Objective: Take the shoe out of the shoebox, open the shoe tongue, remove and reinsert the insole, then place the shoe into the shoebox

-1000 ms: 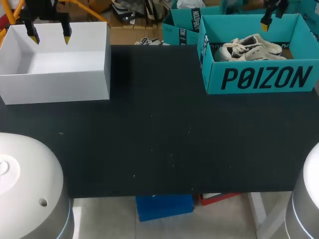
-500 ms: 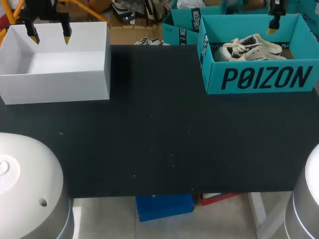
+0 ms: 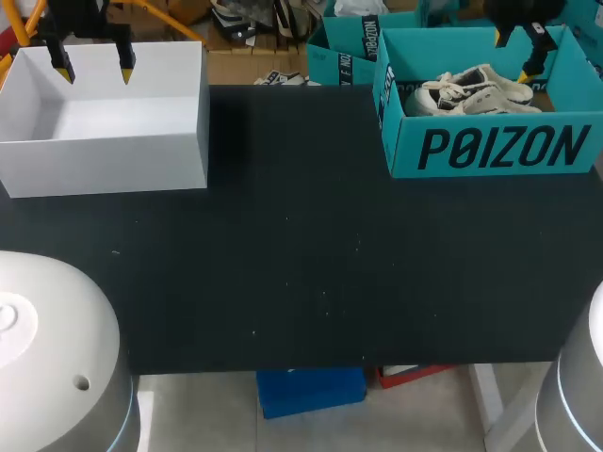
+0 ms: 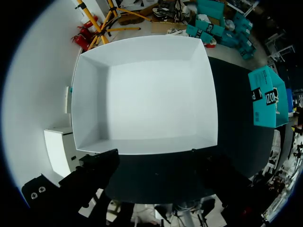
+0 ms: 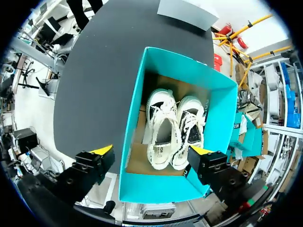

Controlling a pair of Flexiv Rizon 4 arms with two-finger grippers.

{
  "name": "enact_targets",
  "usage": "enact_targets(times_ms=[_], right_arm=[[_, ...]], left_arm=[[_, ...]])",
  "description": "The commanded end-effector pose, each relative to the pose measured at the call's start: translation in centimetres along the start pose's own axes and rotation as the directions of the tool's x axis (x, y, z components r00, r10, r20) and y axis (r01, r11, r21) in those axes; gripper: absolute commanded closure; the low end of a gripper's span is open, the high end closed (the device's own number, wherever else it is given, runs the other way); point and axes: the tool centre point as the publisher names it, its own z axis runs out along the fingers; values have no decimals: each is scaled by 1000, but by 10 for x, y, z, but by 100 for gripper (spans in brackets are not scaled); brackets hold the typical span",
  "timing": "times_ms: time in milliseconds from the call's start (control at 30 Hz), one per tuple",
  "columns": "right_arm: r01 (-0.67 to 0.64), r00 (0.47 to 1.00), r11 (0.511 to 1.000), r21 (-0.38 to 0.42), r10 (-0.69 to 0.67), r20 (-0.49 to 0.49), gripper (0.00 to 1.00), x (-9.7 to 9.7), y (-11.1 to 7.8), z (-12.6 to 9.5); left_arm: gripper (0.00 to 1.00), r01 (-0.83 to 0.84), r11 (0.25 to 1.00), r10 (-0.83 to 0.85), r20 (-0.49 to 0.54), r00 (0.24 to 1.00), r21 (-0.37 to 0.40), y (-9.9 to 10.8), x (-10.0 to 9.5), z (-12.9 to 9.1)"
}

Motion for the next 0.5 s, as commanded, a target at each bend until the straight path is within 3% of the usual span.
enact_targets(times_ms=[33,167,267,333,500], right_arm=[[4,999,1000,4,-4,-41,45,-18,-1,8],[8,999,1000,12,-8,-52,61,-24,-2,15],[8,998,1000,12,-8,-62,46,-28,-2,25],[7,997,999,33,-4,-71,54,-31,-3,33],[9,997,1000,25,-7,-76,53,-38,-1,50]], left_arm=[[0,1,1000,-1,1,1000,0,1,0,-1],[0,1,1000,-1,1,1000,0,1,0,-1],[0,1,1000,-1,1,1000,0,1,0,-1],[0,1,1000,-1,1,1000,0,1,0,-1],[0,1,1000,-1,1,1000,0,1,0,-1]])
